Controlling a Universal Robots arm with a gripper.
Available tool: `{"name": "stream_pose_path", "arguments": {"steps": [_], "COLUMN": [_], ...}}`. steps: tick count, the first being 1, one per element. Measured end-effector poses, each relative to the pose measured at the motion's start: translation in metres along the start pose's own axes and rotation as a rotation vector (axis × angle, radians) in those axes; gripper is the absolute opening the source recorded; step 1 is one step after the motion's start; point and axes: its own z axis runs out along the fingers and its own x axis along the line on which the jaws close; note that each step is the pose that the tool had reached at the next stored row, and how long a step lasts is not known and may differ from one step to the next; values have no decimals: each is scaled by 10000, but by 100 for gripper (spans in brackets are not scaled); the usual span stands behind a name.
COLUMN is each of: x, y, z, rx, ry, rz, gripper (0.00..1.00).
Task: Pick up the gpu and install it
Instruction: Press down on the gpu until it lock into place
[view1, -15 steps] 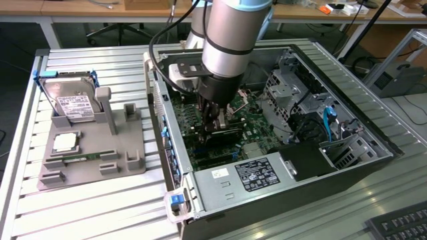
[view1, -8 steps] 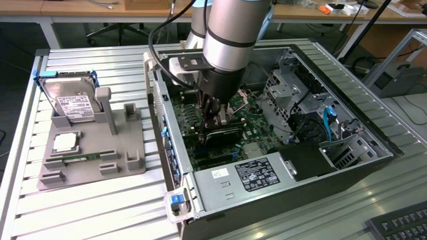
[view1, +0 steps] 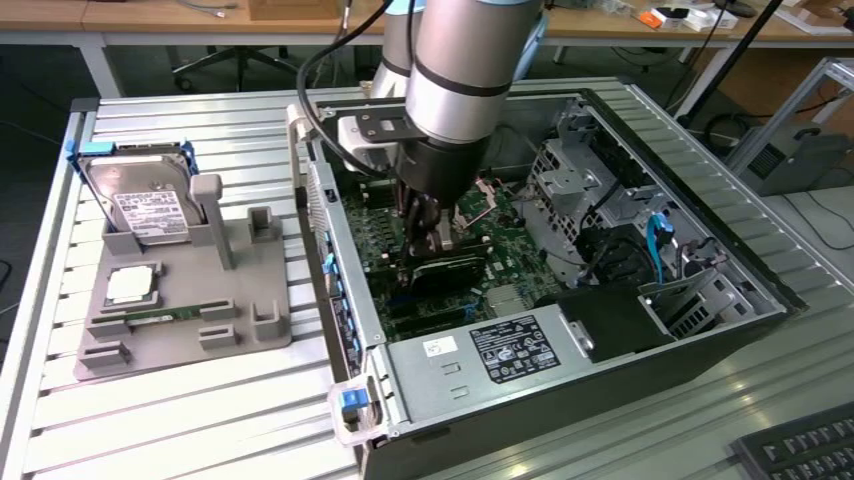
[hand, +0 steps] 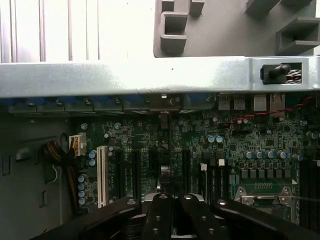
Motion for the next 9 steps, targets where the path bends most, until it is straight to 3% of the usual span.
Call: {"name": "stream_pose_path", "arguments": {"steps": [9], "x": [-29], "y": [13], "z": [133], "rx": [-8], "ry": [17], "rz": [-2], "gripper": [11]}}
